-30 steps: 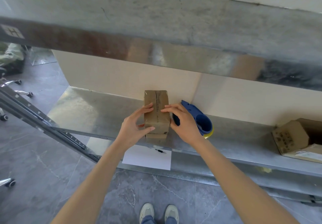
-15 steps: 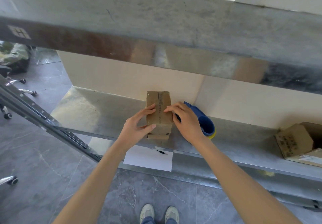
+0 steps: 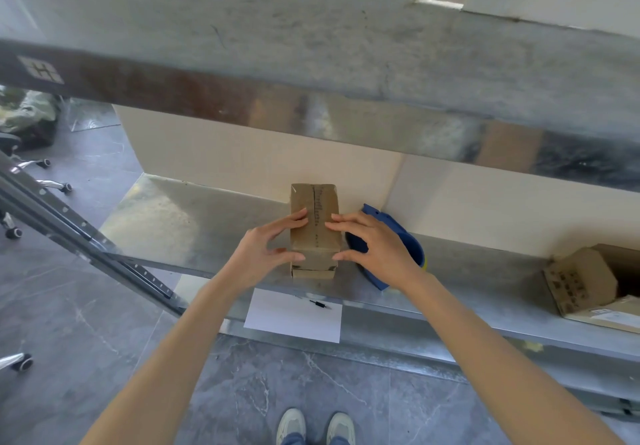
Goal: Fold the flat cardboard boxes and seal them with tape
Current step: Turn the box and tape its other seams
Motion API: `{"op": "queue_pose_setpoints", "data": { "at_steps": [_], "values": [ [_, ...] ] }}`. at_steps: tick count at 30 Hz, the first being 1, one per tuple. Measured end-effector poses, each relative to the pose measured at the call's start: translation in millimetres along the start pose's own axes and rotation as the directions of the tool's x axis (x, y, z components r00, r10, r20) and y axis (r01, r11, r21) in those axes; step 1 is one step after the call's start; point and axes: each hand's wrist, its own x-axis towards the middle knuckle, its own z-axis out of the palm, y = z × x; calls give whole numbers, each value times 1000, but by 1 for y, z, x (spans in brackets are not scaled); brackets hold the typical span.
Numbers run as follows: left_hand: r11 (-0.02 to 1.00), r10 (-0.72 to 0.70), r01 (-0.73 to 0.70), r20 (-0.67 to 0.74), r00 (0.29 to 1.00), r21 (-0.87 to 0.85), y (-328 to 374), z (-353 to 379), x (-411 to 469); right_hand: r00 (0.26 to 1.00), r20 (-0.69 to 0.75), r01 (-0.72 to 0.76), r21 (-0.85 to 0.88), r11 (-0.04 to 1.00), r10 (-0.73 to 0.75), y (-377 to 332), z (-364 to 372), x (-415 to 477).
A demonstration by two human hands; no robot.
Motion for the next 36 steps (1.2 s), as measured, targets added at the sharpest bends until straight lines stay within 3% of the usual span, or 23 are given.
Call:
{"op": "queue_pose_setpoints", "data": {
  "at_steps": [6,10,15,25,36],
  "values": [
    [1000,17,-18,-64,998,-7,-4,7,-2,999,-48,-5,-6,1000,4,-4,3,1],
    [1000,6,-7,-65,998,-14,-5,7,-1,987,-149,-43,97,994,57,-13,15,2],
    [1000,18,-19,-72,997,-17,-4,8,-2,980,-174,-67,180,981,99,-17,18,5],
    [984,91,-57,-202,975,170,-5,21,-3,970,-196,-84,288,954,144,-16,22,2],
    [1000,-18,16,-270,963,-7,-3,30,-2,973,-168,-93,348,933,160,-13,22,6]
  ]
}}
